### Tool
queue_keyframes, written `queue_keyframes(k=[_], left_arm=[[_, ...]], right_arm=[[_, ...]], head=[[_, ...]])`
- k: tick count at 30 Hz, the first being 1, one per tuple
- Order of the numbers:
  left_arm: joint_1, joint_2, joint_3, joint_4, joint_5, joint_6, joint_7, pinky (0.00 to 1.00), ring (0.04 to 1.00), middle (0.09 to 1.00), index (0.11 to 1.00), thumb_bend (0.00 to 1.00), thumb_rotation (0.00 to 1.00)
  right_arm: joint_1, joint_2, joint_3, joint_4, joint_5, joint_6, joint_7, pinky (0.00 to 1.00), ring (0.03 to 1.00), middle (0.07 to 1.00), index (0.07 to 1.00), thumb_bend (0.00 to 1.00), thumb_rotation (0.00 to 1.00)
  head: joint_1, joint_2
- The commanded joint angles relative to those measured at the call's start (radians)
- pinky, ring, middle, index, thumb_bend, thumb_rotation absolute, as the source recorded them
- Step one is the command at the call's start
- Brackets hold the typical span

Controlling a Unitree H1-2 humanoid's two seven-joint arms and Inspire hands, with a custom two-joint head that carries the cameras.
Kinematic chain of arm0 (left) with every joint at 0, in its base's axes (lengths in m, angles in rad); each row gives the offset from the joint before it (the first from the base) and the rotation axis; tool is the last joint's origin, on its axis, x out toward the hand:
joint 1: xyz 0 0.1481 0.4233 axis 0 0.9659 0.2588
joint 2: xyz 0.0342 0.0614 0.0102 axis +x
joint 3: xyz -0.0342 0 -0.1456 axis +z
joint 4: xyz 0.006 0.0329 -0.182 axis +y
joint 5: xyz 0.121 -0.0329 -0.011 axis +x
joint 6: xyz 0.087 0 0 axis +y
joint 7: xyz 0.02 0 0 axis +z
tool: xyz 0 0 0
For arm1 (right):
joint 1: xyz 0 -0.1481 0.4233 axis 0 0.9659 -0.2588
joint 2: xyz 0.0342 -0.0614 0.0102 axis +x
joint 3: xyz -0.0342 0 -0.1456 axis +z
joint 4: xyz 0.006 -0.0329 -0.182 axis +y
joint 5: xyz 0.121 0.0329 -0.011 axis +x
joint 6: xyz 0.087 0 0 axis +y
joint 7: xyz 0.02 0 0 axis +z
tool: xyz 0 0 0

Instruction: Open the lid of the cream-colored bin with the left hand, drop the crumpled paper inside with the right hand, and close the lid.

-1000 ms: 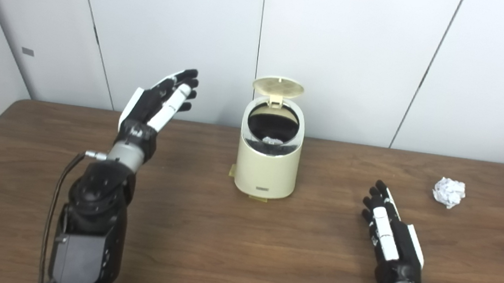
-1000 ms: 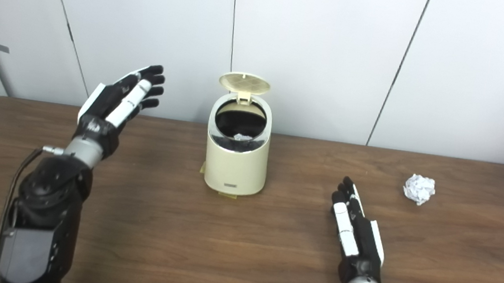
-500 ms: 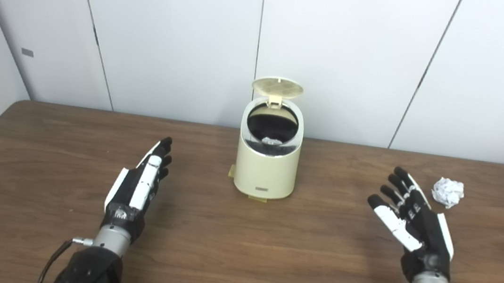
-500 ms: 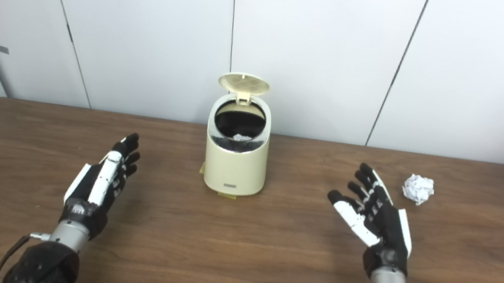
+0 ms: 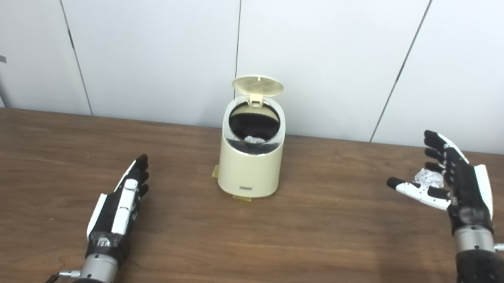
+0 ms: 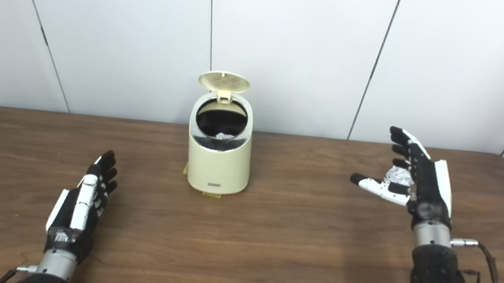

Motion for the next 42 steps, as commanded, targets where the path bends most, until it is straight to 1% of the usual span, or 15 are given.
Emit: queue_keyframes(k=[1,2,5,8,11,15,18,21,23,26,30,33,36,39,42], left_arm=[[-0.028,0.014,0.004,-0.010,-0.022,-0.047,0.001,1.00,1.000,0.999,1.000,0.57,0.87],[-0.028,0.017,0.004,-0.009,-0.025,-0.047,0.001,1.00,1.000,0.999,1.000,0.57,0.87],[-0.025,0.027,-0.003,-0.012,-0.016,-0.047,0.004,1.00,0.995,0.999,1.000,0.60,0.86],[-0.023,0.029,-0.008,-0.031,-0.024,-0.033,0.002,1.00,0.996,0.998,1.000,0.60,0.86],[-0.022,0.029,-0.010,-0.054,-0.037,-0.023,-0.001,1.00,0.993,0.995,1.000,0.62,0.83],[-0.023,0.035,-0.013,-0.075,-0.041,-0.003,0.000,1.00,0.998,0.994,1.000,0.60,0.83],[-0.023,0.039,-0.013,-0.077,-0.044,0.003,-0.002,1.00,1.000,1.000,1.000,0.61,0.84],[-0.020,0.048,-0.017,-0.077,-0.040,0.002,-0.007,1.00,1.000,1.000,1.000,0.62,0.86],[-0.020,0.052,-0.020,-0.081,-0.042,0.008,-0.010,1.00,1.000,1.000,1.000,0.60,0.85],[-0.020,0.057,-0.025,-0.090,-0.046,0.018,-0.015,1.00,1.000,1.000,1.000,0.56,0.87],[-0.012,0.053,-0.026,-0.100,-0.049,0.027,-0.009,1.00,0.998,1.000,1.000,0.55,0.86],[-0.010,0.054,-0.027,-0.107,-0.051,0.034,-0.006,0.97,0.983,1.000,1.000,0.55,0.85],[-0.010,0.056,-0.030,-0.109,-0.050,0.036,-0.005,0.98,0.984,0.999,1.000,0.54,0.86],[-0.006,0.057,-0.037,-0.117,-0.049,0.045,-0.007,0.99,0.993,1.000,1.000,0.54,0.87],[0.005,0.062,-0.053,-0.146,-0.050,0.071,-0.016,0.99,0.993,1.000,1.000,0.52,0.90]], right_arm=[[-0.066,-0.054,-0.002,-0.040,-0.059,0.016,-0.005,0.75,0.823,0.835,0.814,0.86,0.12],[-0.073,-0.067,-0.003,-0.038,-0.072,0.024,-0.002,0.75,0.824,0.835,0.818,0.86,0.12],[-0.093,-0.120,0.012,-0.005,-0.137,0.024,0.000,0.74,0.818,0.828,0.806,0.89,0.04],[-0.110,-0.164,0.032,0.027,-0.184,0.043,0.021,0.75,0.823,0.830,0.799,0.91,0.04],[-0.133,-0.200,0.047,0.098,-0.197,0.025,0.033,0.73,0.816,0.825,0.796,0.93,0.01],[-0.166,-0.228,0.074,0.181,-0.220,0.043,0.061,0.73,0.824,0.836,0.803,0.93,0.03],[-0.180,-0.237,0.089,0.219,-0.220,0.048,0.080,0.74,0.830,0.839,0.806,0.92,0.02],[-0.210,-0.245,0.107,0.305,-0.219,0.045,0.093,0.73,0.824,0.845,0.814,0.92,0.04],[-0.228,-0.250,0.122,0.359,-0.232,0.047,0.091,0.72,0.821,0.844,0.813,0.94,0.09],[-0.255,-0.255,0.154,0.437,-0.245,0.048,0.098,0.73,0.832,0.850,0.817,0.95,0.09],[-0.274,-0.253,0.165,0.533,-0.223,-0.006,0.074,0.71,0.800,0.820,0.805,0.97,0.08],[-0.283,-0.240,0.158,0.570,-0.200,-0.018,0.070,0.72,0.818,0.834,0.800,0.97,0.07],[-0.288,-0.235,0.165,0.582,-0.192,-0.016,0.069,0.76,0.855,0.857,0.807,0.95,0.06],[-0.297,-0.232,0.177,0.618,-0.189,-0.052,0.049,0.77,0.848,0.851,0.795,0.95,0.08],[-0.304,-0.222,0.182,0.645,-0.188,-0.069,0.028,0.77,0.833,0.845,0.783,0.94,0.09]], head=[[-0.016,-0.002],[-0.024,-0.002],[-0.043,-0.002],[-0.056,-0.008],[-0.072,-0.005],[-0.088,-0.006],[-0.104,-0.010],[-0.116,-0.014],[-0.118,-0.012],[-0.118,-0.012],[-0.111,-0.010],[-0.110,-0.011],[-0.105,-0.010],[-0.097,-0.014],[-0.091,-0.017]])
